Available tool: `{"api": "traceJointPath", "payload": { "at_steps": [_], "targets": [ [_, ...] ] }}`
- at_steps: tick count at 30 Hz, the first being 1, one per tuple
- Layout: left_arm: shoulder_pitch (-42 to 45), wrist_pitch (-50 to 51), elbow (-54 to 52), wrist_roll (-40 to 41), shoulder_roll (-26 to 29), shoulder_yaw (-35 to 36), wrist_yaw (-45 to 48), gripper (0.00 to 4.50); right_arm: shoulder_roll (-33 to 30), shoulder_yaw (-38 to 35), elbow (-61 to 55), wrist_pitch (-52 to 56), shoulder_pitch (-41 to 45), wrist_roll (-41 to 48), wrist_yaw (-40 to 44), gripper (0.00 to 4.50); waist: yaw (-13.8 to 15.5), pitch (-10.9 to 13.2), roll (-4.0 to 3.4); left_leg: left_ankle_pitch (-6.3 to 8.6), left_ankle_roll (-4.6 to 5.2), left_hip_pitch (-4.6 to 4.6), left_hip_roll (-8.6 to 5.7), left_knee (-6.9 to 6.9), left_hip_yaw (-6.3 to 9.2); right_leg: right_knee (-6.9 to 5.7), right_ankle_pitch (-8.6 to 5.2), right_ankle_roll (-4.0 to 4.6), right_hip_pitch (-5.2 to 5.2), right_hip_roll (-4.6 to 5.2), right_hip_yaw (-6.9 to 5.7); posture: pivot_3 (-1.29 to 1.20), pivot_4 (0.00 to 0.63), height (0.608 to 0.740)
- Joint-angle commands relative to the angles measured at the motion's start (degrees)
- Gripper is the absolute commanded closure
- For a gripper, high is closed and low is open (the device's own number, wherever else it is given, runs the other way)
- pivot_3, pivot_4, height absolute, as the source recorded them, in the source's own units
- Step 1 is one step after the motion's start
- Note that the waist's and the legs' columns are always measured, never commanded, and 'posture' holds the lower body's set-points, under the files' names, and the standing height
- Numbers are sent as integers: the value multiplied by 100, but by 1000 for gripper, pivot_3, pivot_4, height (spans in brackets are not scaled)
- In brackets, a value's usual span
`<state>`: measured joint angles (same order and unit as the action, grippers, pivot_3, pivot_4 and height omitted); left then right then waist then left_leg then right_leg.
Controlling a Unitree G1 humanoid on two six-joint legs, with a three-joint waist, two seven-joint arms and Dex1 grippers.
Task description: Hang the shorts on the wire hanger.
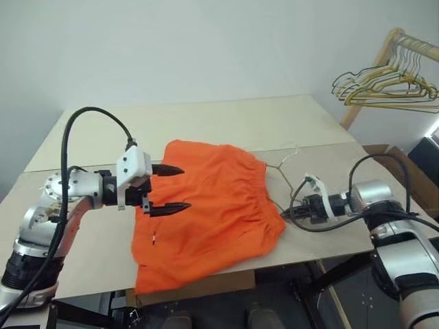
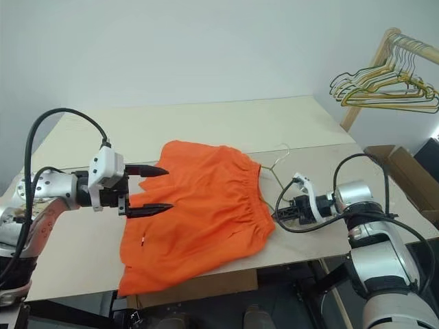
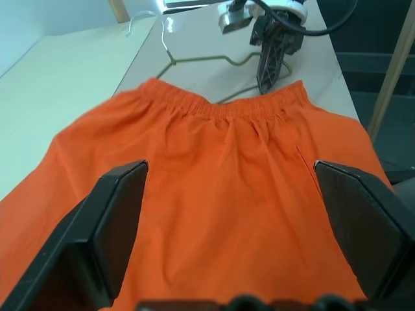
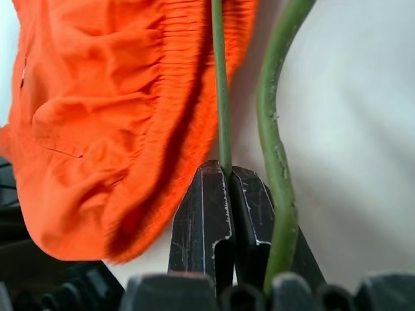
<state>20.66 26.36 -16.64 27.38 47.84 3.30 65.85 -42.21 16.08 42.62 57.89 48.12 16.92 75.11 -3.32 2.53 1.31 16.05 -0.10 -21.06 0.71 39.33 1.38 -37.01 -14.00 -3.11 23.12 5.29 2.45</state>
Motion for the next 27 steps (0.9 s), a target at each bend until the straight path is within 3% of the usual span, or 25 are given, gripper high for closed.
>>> {"api": "traceJointPath", "payload": {
  "at_steps": [1,7,14,21,27],
  "targets": [
    [144,-127,-29,83,32,103,38,60,-411,-305,-868,-14,-14,22,-7,4500,-2,0,0,0,0,1,1,0,0,0,0,0,0,-1,-1,-23,0,740],
    [744,-480,568,-132,-85,-145,258,60,-671,-357,-2663,-579,-52,-347,-652,4500,-49,1,-1,0,0,0,2,0,-1,-2,0,0,1,-2,-4,-81,0,740],
    [2107,-1377,2020,-663,-228,-375,510,60,-858,221,-4356,-1156,286,-882,-575,4500,-188,1,-2,0,0,-7,5,-2,2,3,0,0,10,-6,-7,-116,0,740],
    [3663,-3021,4149,-1546,-101,-731,1264,60,-753,657,-4862,-1565,597,-1098,-291,4500,-300,1,-2,0,0,-10,2,0,2,8,0,0,8,-3,-11,-133,0,740],
    [4012,-3422,4810,-1516,-122,-1420,2624,60,-696,875,-4773,-1646,858,-1188,43,4500,-458,1,-2,0,1,-11,2,-1,2,11,-2,-4,9,-1,-7,-129,0,740]
  ]
}}
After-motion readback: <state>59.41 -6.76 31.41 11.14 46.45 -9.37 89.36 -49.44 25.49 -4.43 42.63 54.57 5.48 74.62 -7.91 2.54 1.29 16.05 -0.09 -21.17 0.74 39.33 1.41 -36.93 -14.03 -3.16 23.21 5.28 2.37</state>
